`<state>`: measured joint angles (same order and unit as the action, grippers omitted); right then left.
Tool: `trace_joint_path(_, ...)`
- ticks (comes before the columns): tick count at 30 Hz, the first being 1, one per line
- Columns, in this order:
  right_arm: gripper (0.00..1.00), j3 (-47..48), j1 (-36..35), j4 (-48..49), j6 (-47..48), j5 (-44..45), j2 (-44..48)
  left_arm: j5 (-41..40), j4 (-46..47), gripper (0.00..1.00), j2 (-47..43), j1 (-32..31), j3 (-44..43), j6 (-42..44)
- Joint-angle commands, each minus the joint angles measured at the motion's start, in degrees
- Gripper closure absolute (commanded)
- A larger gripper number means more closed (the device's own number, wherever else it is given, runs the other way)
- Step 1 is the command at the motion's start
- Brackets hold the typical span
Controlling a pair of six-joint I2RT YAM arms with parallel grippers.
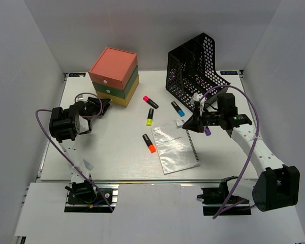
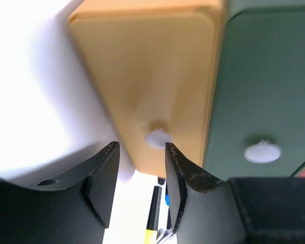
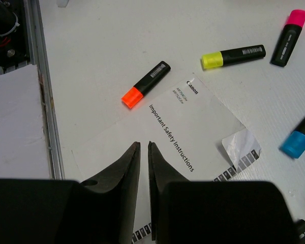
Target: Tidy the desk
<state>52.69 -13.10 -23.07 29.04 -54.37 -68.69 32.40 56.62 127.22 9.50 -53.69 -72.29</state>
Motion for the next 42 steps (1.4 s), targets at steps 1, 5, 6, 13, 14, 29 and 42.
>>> trace_joint_path(1, 0.83, 1.1, -0.08, -0.31, 0.85, -1.09, 0.13, -1.54, 3.49, 0.48, -2.32, -0.44, 3.41, -1.79)
trace_joint_path(5, 0.83, 1.1, 0.01, -0.31, 0.85, -1.09, 0.39, -3.66, 4.73, 0.44, -3.47, -0.44, 5.26, -2.59)
trace_joint_path(6, 0.83, 1.1, 0.01, -0.22, 0.93, -1.09, 0.39, -3.84, 5.16, 0.44, -3.47, -0.44, 5.52, -2.68)
trace_joint_path(13, 0.83, 1.1, 0.18, -0.4, 1.02, -1.09, 0.48, -5.86, 9.12, 0.41, -3.03, -0.97, 6.06, -6.1)
trace_joint_path(14, 0.83, 1.1, 0.18, -0.4, 1.02, -1.09, 0.4, -5.95, 9.12, 0.41, -2.68, -0.97, 5.27, -6.28)
trace_joint_path(29, 0.83, 1.19, 0.18, -0.66, 1.37, -1.0, -0.13, -7.88, 7.01, 0.46, -0.83, -3.17, 1.57, -7.16)
trace_joint_path(42, 0.83, 1.37, 0.27, -0.84, 1.46, -1.09, -0.13, -8.49, 8.16, 0.55, 0.66, -3.17, 2.19, -7.51)
